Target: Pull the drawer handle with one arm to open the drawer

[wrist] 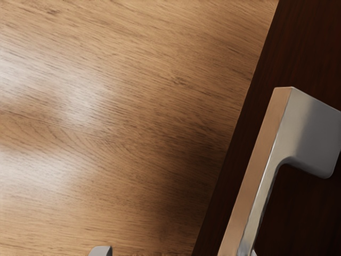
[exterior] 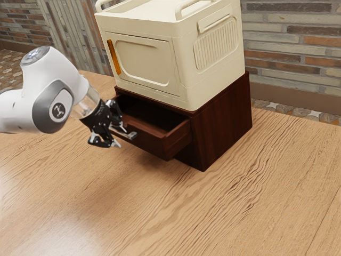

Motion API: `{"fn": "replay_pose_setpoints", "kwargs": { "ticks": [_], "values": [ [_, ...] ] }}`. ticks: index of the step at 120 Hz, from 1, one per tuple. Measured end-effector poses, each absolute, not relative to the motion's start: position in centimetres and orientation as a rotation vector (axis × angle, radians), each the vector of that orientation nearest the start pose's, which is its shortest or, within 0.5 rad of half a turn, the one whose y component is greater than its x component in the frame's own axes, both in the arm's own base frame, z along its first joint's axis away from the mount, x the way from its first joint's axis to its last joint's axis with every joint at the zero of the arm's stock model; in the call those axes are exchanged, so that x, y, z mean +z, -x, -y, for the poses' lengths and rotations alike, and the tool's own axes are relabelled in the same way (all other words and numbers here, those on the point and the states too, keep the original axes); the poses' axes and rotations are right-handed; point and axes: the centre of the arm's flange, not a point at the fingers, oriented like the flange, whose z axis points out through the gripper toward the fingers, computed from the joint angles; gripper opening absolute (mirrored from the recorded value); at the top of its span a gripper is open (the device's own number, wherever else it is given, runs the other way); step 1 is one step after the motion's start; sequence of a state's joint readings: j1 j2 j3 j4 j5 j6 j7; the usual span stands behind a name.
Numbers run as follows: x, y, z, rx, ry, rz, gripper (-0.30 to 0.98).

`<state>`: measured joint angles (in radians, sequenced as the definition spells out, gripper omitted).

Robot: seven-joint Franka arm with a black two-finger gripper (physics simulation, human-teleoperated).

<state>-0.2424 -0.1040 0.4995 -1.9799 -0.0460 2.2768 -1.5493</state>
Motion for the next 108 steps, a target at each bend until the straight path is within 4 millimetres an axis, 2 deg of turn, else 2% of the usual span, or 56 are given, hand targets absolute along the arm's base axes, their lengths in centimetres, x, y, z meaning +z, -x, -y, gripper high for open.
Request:
{"fn": "replay_pose_setpoints", "kwargs": {
  "ticks": [37, 72, 108],
  "values": [
    [54.8, -52.3, -15.4, 0.342, -1.703, -2.225, 0.22],
    [54.7, -50.3, -16.4, 0.343, -1.696, -2.233, 0.20],
    [54.4, -49.1, -15.9, 0.322, -1.702, -2.222, 0.19]
  ]
}}
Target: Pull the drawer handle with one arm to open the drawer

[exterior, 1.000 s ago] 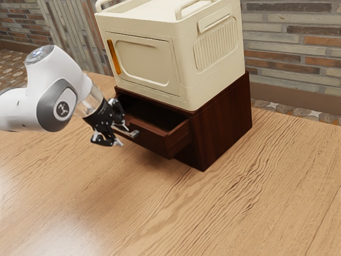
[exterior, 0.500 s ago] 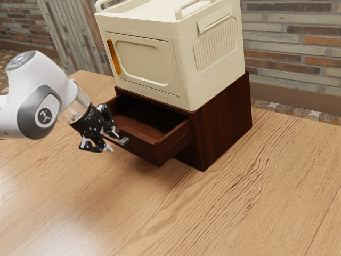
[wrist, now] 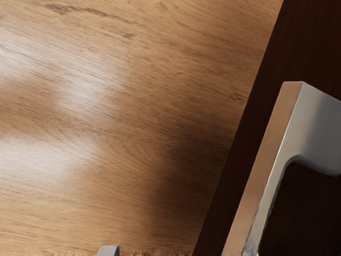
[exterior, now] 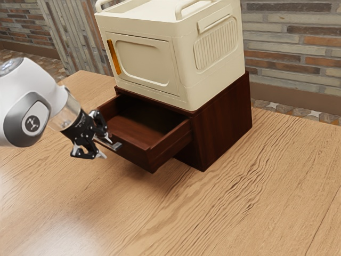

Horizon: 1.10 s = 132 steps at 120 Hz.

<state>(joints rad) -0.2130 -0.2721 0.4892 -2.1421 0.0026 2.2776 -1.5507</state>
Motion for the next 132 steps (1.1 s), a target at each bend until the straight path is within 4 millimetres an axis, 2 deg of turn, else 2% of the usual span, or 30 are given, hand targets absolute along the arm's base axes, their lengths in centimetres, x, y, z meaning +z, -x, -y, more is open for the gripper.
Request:
{"fn": "replay_pose_setpoints", "kwargs": {
  "ticks": [32, 71, 108, 120, 125, 132],
  "values": [
    [54.7, -47.1, -16.5, 0.327, -1.688, -2.221, 0.18],
    [55.4, -44.7, -16.3, 0.361, -1.678, -2.228, 0.18],
    [55.9, -44.3, -16.4, 0.379, -1.677, -2.230, 0.21],
    [56.8, -43.9, -16.1, 0.394, -1.672, -2.213, 0.25],
    [57.4, -43.8, -16.1, 0.401, -1.670, -2.206, 0.30],
    [59.7, -44.1, -16.5, 0.418, -1.667, -2.203, 0.38]
  ]
}}
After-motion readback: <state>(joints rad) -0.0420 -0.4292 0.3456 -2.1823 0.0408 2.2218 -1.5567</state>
